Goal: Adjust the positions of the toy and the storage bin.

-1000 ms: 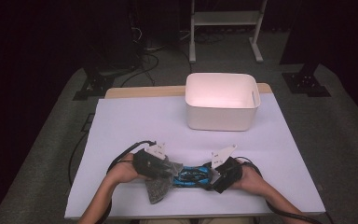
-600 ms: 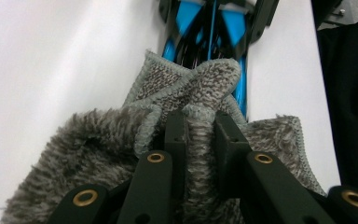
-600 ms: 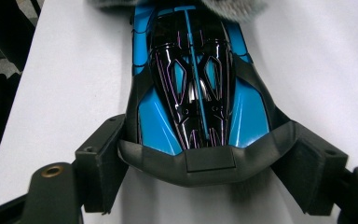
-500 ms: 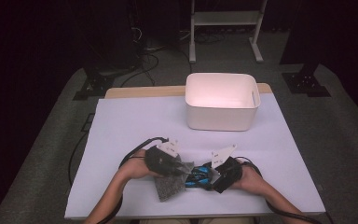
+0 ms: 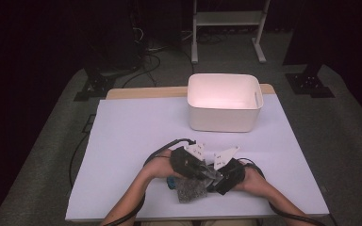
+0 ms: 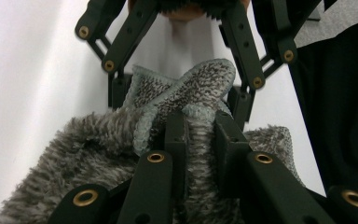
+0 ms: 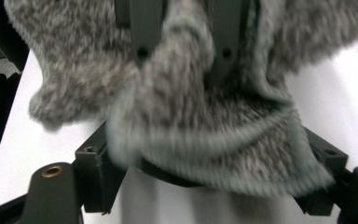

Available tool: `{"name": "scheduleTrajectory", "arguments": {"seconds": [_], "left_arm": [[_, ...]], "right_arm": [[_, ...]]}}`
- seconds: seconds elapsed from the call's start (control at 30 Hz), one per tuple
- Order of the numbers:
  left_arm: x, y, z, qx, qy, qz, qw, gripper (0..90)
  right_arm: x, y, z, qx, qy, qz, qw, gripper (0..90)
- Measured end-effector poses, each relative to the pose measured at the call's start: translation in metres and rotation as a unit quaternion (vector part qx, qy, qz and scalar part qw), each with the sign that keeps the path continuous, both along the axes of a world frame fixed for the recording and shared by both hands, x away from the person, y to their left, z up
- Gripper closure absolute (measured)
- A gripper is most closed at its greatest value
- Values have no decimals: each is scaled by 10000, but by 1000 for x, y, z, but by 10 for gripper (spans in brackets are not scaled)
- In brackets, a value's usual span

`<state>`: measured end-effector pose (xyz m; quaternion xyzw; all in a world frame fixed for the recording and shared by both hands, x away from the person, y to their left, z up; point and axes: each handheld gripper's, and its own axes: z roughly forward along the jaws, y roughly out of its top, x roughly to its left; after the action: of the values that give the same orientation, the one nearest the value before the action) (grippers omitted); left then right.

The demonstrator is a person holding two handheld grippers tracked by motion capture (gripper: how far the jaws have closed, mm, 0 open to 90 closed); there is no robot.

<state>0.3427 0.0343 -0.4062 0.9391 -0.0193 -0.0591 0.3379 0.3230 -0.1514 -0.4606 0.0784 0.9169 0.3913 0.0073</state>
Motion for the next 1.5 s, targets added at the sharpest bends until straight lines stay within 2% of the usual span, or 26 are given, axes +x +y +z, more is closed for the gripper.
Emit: {"name": "scheduleTrajectory", "arguments": {"seconds": [0.17, 0.4, 0.6, 0.8, 0.93, 1.1, 1.2, 1.3, 1.5], "left_arm": [[2, -4, -1, -3, 10, -50, 10000, 780], [3, 10, 0, 53, 47, 68, 10000, 780], [5, 35, 2, 67, 34, 327, 9994, 780], [3, 66, -2, 280, 41, 618, 9977, 780], [1, 86, -7, 319, 95, 794, 9963, 780], [0, 99, -10, 307, 127, 930, 9951, 780], [0, 99, -9, 231, 145, 941, 9952, 780], [1, 91, -7, 192, 119, 854, 9961, 780], [3, 62, -3, 158, 79, 619, 9979, 780]], "right_arm": [[0, 0, 0, 23, 47, -10, 10000, 230], [0, 0, 0, 11, 17, -15, 10000, 230], [0, 0, 0, 21, 15, -7, 10000, 230], [0, 0, 0, 18, 1, -2, 10000, 230], [0, 0, 0, 16, 10, -7, 10000, 230], [0, 0, 0, 14, 2, -9, 10000, 230], [0, 0, 0, 14, 1, -13, 10000, 230], [0, 0, 0, 18, 10, -20, 10000, 230], [0, 0, -1, 22, -6, -12, 10000, 230]]}}
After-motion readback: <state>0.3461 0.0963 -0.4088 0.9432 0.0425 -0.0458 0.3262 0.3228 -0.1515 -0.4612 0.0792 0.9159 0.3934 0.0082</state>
